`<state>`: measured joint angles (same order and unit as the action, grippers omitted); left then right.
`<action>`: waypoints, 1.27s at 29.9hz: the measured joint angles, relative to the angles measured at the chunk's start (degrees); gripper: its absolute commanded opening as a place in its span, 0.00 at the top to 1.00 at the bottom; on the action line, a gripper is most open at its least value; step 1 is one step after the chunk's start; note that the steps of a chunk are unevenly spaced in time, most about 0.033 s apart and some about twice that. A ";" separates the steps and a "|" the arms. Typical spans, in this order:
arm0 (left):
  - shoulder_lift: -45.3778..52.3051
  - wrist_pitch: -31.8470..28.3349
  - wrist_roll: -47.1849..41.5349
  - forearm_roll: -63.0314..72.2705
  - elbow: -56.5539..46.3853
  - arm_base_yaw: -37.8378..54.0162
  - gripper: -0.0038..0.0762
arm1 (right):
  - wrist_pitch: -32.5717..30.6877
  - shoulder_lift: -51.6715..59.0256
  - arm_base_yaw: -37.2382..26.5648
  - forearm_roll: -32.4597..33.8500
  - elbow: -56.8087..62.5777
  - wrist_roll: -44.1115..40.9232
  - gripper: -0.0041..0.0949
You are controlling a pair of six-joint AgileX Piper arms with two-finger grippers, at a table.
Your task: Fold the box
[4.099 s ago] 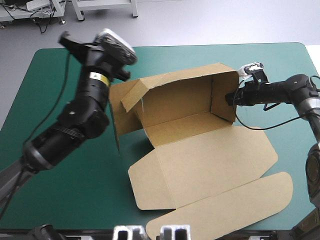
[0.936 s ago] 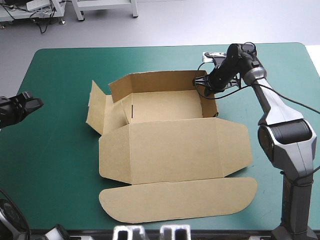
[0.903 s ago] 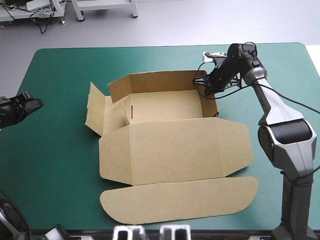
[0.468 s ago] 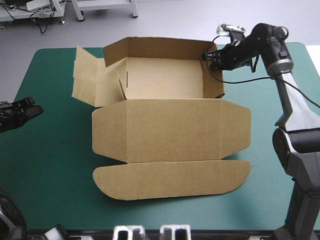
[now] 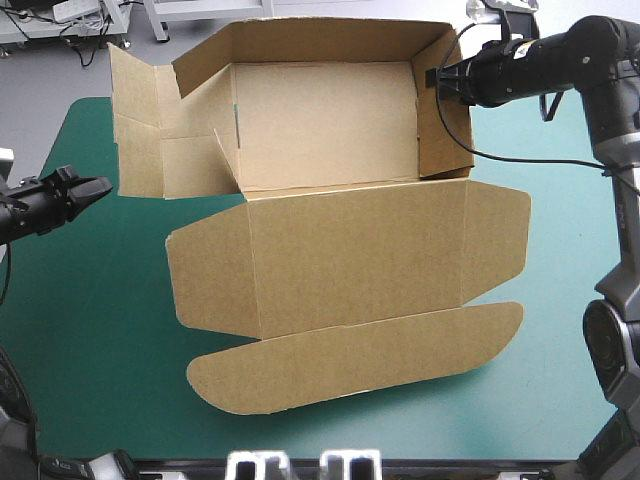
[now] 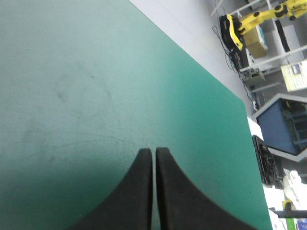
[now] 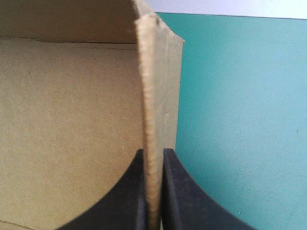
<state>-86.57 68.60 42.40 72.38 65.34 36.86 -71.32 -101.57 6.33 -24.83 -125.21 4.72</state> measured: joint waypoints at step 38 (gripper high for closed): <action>6.64 1.53 -10.10 -3.87 15.73 -21.55 0.96 | 0.38 -2.10 5.12 3.66 0.00 -1.30 0.98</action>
<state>-79.93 70.13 32.30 68.51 81.08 15.31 -70.95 -103.67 11.44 -21.17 -125.21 3.42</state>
